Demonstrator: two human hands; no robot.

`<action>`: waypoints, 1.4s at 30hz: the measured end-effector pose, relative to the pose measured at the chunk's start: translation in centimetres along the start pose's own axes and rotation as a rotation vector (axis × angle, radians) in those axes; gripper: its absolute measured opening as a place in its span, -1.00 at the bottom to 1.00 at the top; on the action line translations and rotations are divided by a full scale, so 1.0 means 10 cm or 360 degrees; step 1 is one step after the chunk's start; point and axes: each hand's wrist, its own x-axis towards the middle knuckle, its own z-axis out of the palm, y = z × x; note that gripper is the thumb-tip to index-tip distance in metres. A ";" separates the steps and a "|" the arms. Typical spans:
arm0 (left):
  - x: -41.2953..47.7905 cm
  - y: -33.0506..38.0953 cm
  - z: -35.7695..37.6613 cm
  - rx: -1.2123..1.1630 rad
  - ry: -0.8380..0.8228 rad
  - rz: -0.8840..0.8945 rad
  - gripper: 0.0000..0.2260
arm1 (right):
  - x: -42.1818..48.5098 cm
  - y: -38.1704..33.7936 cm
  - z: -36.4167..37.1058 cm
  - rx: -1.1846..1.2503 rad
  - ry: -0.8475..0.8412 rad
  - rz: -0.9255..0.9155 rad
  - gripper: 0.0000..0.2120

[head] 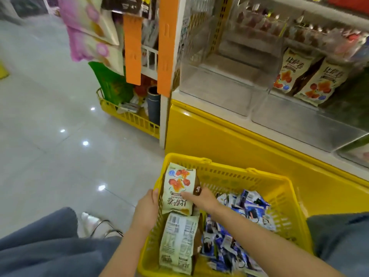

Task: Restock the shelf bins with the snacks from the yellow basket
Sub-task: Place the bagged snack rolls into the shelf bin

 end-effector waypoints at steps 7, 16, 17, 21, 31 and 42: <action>0.06 -0.05 -0.14 -0.0143 -0.0203 -0.0112 -0.69 | -0.07 -0.22 -0.15 -0.0133 0.0163 -0.0221 -0.71; -0.18 0.71 -0.65 -0.0652 -0.0009 0.0621 -0.69 | -0.47 -0.83 -0.50 -0.1364 0.0048 -0.0862 -0.41; -0.23 0.80 -0.64 -0.0564 -0.0213 0.0703 -0.61 | -0.53 -0.87 -0.51 -0.1570 -0.0014 -0.0953 -0.40; -0.39 0.96 -0.45 -0.0149 -0.0725 0.0790 -0.25 | -0.78 -1.01 -0.60 -0.1732 -0.0244 -0.1159 -0.34; -0.40 0.79 -0.42 -0.0900 -0.0264 0.0283 -0.58 | -0.97 -0.60 -0.67 -0.0664 0.0726 -0.1204 -0.66; -0.47 0.61 -0.42 -0.1016 -0.0013 0.0036 -0.52 | -0.62 0.62 0.07 -0.0224 -0.0078 0.0111 -0.50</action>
